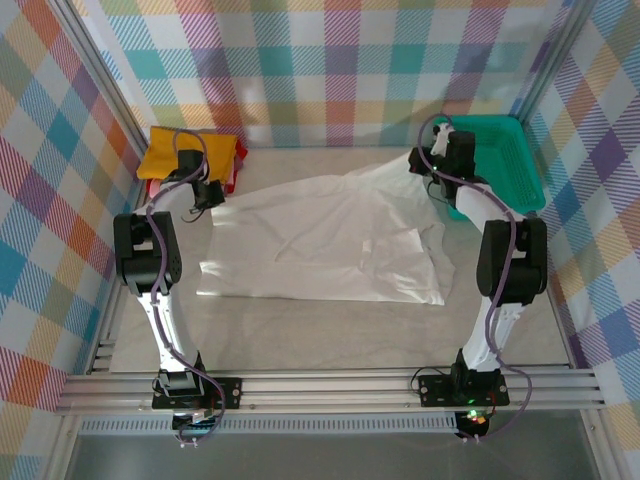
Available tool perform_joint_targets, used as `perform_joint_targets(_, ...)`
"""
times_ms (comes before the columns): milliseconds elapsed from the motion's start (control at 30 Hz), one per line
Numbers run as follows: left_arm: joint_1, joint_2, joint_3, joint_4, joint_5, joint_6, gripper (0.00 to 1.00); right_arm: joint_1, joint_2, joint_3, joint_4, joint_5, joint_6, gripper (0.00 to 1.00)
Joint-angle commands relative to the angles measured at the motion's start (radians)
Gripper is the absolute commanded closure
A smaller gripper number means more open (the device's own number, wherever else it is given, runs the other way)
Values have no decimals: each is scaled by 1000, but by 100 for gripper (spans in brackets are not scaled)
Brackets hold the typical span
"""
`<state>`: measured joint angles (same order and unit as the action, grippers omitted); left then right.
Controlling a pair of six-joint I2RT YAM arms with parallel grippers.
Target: Fold and stack the t-shirts
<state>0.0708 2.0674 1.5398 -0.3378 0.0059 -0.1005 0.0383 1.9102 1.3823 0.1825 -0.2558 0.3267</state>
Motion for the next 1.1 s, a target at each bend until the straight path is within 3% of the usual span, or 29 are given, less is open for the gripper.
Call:
perform_joint_targets(0, 15, -39, 55, 41, -38, 59, 100, -21, -62, -32, 96, -9, -39, 100)
perform_joint_targets(200, 11, 17, 151, 0, -44, 49, 100, -33, -106, -98, 162, -45, -11, 100)
perform_joint_targets(633, 4, -137, -162, 182, -108, 30, 100, -33, -396, -460, 186, -42, 18, 100)
perform_joint_targets(1067, -6, -211, -303, 217, -151, -4, 98, -33, -550, -664, 138, 25, 29, 100)
